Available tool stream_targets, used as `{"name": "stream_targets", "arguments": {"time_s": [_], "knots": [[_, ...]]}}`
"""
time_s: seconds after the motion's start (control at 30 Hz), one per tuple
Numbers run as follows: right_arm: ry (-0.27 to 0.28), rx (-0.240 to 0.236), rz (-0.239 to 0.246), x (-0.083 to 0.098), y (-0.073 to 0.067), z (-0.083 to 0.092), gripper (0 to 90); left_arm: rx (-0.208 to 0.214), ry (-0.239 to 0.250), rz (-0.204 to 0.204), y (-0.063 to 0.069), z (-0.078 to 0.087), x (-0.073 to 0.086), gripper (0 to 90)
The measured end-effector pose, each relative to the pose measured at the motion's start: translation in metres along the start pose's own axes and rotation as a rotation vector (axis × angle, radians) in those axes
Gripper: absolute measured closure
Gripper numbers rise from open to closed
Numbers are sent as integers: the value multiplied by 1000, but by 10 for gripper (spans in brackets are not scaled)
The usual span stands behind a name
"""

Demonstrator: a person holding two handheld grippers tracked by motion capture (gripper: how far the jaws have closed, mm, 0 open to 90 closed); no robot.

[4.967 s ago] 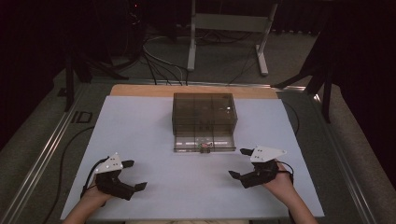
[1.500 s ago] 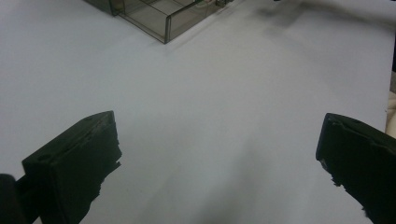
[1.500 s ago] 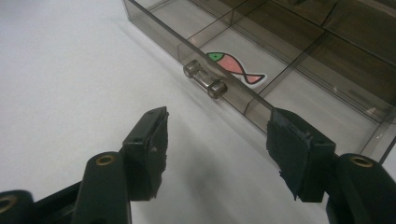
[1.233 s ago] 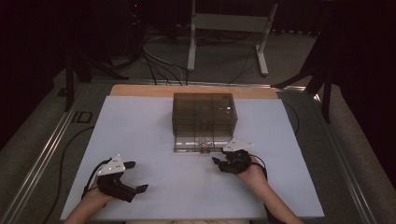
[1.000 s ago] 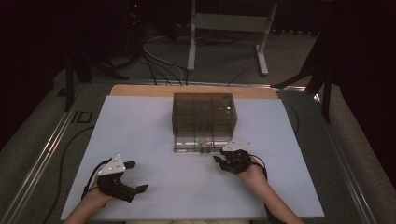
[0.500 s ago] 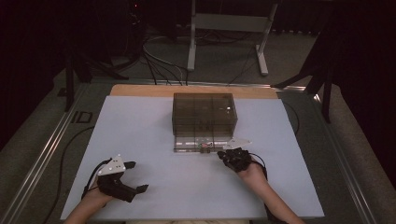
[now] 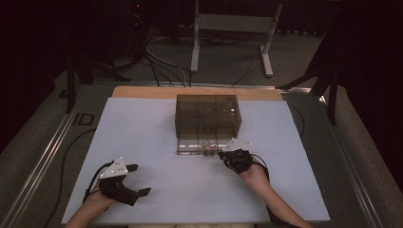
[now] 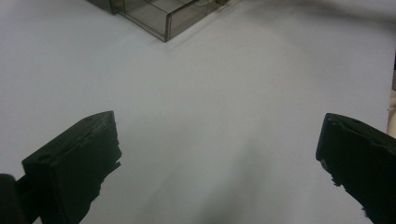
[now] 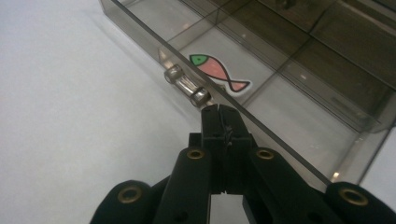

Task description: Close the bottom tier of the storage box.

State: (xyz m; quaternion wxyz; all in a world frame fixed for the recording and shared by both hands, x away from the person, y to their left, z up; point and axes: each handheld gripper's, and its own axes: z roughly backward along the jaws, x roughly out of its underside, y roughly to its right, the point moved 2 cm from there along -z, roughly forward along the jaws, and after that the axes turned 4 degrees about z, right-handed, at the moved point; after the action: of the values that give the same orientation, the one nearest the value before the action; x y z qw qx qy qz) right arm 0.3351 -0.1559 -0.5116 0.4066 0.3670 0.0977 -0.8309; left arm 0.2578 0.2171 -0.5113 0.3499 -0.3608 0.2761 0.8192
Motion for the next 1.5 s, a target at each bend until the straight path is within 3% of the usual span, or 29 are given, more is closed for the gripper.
{"name": "stream_targets", "arguments": {"time_s": [0.6,1.07,1.5], "knots": [[-2,17,-2,-6,-4,-13,900,-2,-6,-7,0,0,0,0],[8,13,-33,-6,0,-18,900,0,-5,-4,0,0,0,0],[7,23,-14,-11,0,-22,900,-1,-7,-6,0,0,0,0]]}}
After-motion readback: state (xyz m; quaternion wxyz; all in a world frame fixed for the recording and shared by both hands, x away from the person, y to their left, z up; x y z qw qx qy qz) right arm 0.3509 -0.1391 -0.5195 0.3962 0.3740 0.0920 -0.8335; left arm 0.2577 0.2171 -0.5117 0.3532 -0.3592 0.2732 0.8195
